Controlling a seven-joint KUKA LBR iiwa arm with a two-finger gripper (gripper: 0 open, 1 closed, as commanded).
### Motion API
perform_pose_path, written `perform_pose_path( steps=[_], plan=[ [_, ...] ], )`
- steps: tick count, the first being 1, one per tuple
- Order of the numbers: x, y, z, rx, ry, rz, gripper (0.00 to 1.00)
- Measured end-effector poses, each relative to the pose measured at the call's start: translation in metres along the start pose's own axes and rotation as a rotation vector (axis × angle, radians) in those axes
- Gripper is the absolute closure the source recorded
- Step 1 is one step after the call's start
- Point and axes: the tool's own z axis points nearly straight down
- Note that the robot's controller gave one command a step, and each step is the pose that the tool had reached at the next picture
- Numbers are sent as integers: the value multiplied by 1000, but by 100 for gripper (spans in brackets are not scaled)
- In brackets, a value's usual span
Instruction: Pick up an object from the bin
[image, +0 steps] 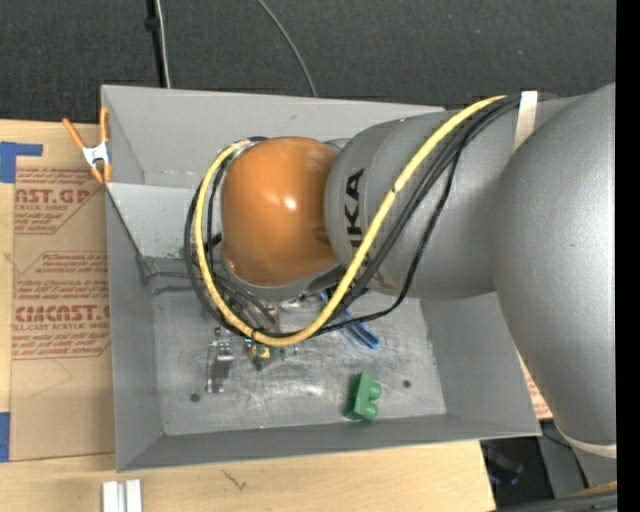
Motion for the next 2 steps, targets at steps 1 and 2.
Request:
perform_pose_path(
  steps=[1, 2],
  plan=[
    [-29, -61, 93, 1, -3, -248, 0],
    [9, -148, 75, 3, -4, -259, 0]
  ],
)
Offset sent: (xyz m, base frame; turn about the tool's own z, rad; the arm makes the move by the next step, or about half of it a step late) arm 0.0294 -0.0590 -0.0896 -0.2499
